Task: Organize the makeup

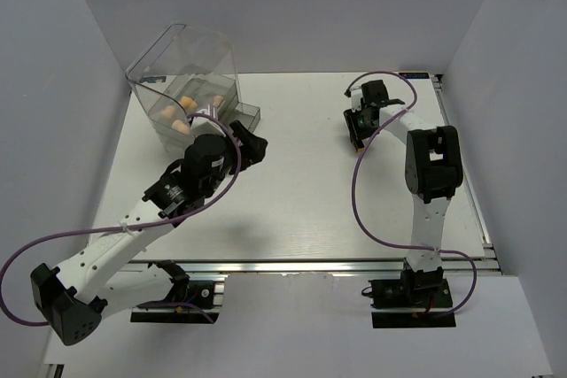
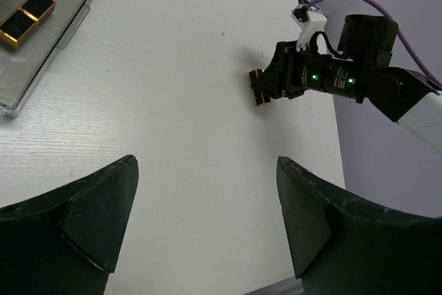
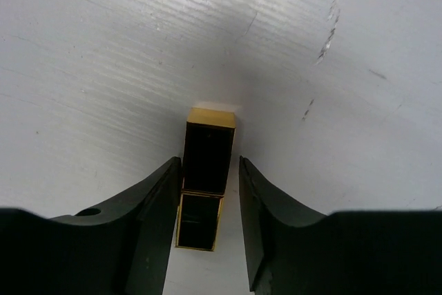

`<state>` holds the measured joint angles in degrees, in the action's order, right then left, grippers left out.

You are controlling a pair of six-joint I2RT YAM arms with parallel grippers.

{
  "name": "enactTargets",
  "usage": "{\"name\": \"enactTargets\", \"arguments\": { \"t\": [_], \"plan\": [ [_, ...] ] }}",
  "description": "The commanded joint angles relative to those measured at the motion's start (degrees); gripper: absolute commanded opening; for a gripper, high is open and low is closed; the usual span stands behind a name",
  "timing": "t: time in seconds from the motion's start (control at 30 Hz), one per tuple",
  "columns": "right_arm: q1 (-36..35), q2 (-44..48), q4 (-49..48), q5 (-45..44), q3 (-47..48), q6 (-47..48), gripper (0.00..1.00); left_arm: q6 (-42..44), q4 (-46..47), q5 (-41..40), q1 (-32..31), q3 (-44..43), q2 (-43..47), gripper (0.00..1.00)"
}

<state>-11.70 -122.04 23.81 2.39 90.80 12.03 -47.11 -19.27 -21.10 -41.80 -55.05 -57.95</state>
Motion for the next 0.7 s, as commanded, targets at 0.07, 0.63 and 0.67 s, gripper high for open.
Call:
{"name": "enactTargets", "arguments": {
  "t": [0.07,0.63,0.67],
  "plan": [
    [0.0,1.7,0.0,1.6,-1.8,2.2,0.38,-0.9,-1.3,-2.5,-0.2,0.6,2.8,0.9],
    [-1.1,3.7,6.2,19.5,11.0,12.0,0.02,-3.5,-6.3,-9.1,-0.2,5.4,14.9,0.91],
    [-2.1,3.8,6.8,21.2,13.1,12.9,0.0,-3.9,-6.7,-9.2,-0.2,6.1,15.6,0.91]
  ]
}}
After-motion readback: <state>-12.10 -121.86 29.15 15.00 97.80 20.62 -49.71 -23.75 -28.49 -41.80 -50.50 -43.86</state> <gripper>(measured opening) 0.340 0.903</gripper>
